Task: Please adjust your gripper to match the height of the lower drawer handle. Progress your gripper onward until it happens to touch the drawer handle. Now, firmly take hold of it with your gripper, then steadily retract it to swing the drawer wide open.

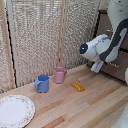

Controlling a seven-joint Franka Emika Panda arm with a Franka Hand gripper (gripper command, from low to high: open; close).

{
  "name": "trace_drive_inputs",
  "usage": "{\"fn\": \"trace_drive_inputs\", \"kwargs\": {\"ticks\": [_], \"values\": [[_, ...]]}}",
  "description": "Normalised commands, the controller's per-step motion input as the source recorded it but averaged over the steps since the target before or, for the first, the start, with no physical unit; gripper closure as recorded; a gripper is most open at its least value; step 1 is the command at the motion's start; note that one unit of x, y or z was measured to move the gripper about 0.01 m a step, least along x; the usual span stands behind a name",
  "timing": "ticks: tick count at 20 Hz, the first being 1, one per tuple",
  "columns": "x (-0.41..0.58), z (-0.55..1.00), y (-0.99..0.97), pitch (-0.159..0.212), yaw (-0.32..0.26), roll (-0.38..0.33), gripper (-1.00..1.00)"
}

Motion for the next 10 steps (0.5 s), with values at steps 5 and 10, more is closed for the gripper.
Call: {"fn": "trace_drive_inputs", "kwargs": {"ticks": [5,10], "values": [[0.125,-0.13,0.92,0.108,-0.001,0.077,1.00],[0.055,-0.22,0.93,0.048,0.007,-0.003,1.00]]}}
